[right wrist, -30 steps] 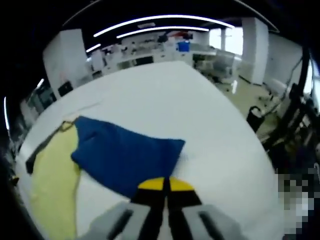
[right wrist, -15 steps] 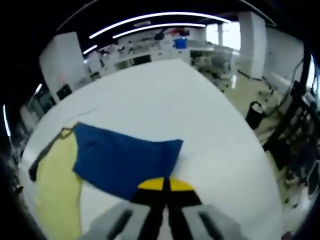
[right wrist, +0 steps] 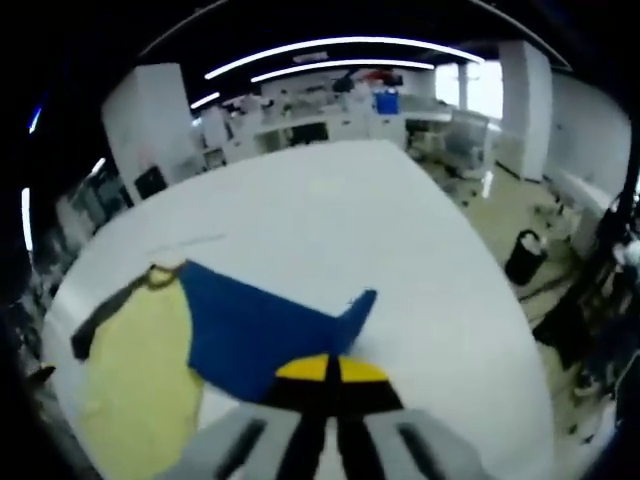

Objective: Fold the garment on the visible template until the final outline fits inside the template.

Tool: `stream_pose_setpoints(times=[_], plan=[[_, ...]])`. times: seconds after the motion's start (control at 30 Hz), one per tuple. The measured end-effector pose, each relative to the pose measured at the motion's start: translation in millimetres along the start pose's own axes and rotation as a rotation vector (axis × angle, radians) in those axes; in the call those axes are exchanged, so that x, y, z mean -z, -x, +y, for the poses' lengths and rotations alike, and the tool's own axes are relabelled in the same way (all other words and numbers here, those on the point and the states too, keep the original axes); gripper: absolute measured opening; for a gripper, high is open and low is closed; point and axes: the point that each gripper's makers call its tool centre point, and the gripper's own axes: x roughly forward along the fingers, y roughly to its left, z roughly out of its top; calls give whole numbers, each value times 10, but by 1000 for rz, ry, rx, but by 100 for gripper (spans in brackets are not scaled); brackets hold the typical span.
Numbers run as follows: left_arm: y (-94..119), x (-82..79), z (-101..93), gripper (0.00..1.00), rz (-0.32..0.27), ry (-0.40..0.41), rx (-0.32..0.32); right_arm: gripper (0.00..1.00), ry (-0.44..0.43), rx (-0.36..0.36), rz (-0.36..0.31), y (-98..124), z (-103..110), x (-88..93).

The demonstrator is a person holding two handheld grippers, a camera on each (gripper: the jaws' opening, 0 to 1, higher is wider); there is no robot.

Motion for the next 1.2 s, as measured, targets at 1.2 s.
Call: stream_pose_setpoints(times=[1.2], plan=[[102, -5, 104, 99, -37, 11, -32, 0, 144, -136, -17, -233, 1110, -506]])
